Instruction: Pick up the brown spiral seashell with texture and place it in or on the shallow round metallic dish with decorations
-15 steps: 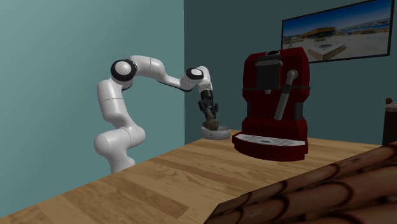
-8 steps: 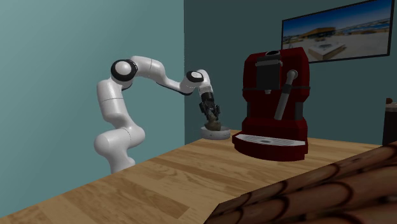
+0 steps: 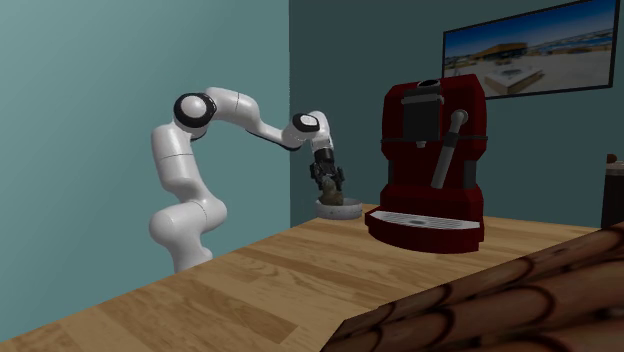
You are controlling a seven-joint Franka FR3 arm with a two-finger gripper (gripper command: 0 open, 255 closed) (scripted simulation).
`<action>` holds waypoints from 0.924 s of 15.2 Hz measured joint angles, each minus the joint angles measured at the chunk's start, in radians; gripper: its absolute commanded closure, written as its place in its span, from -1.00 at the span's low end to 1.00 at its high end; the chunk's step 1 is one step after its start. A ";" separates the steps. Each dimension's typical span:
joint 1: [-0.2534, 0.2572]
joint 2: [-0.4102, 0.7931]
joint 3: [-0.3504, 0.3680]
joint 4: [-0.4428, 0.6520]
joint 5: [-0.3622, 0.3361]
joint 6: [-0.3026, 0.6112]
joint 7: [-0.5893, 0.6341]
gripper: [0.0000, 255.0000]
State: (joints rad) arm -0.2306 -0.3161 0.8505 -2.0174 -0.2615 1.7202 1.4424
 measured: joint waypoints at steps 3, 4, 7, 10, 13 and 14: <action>-0.001 0.010 0.005 0.002 0.012 -0.001 0.005 -1.00; -0.002 0.013 0.006 0.018 0.012 -0.016 0.003 -1.00; -0.004 0.030 0.028 0.113 0.008 -0.102 0.004 -1.00; -0.007 0.043 0.040 0.143 0.003 -0.127 0.011 -1.00; -0.007 0.044 0.042 0.147 0.003 -0.130 0.012 -1.00; -0.007 0.044 0.042 0.147 0.003 -0.130 0.012 -1.00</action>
